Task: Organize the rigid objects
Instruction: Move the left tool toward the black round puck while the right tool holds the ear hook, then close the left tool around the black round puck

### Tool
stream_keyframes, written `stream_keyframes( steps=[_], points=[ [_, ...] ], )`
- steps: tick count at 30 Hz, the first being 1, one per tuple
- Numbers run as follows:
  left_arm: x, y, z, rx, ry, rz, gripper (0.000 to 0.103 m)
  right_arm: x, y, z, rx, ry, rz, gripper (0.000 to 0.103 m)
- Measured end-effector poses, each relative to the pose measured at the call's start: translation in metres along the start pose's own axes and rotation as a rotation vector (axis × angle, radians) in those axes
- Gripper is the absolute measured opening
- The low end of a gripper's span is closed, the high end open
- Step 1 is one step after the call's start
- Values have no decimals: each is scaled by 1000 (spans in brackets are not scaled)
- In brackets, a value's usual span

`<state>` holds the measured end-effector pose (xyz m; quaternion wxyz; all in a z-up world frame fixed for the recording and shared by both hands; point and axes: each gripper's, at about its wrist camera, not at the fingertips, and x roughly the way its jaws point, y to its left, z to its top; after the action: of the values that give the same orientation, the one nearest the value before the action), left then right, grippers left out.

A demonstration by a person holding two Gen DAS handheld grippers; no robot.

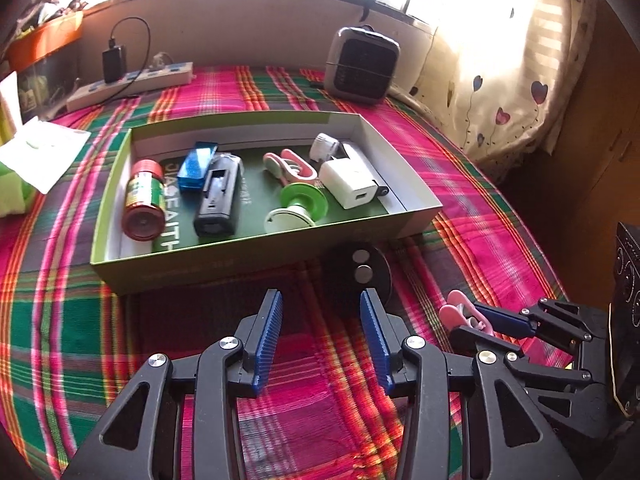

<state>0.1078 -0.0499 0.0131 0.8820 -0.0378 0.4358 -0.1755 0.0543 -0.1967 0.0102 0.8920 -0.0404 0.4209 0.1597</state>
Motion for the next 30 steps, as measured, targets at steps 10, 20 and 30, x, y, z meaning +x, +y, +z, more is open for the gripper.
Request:
stream_keyframes(
  steps=[10,20,30],
  points=[
    [14,-6,5,-14,18,-8,44,-4,-12,-2,3,-8,-3,24],
    [22,-9,10,-19,20,9,48,-7,-19,-4,11,-11,1,24],
    [26,-18,14,2,24,38,48,-6,-19,-4,12,-11,13,24]
  ],
)
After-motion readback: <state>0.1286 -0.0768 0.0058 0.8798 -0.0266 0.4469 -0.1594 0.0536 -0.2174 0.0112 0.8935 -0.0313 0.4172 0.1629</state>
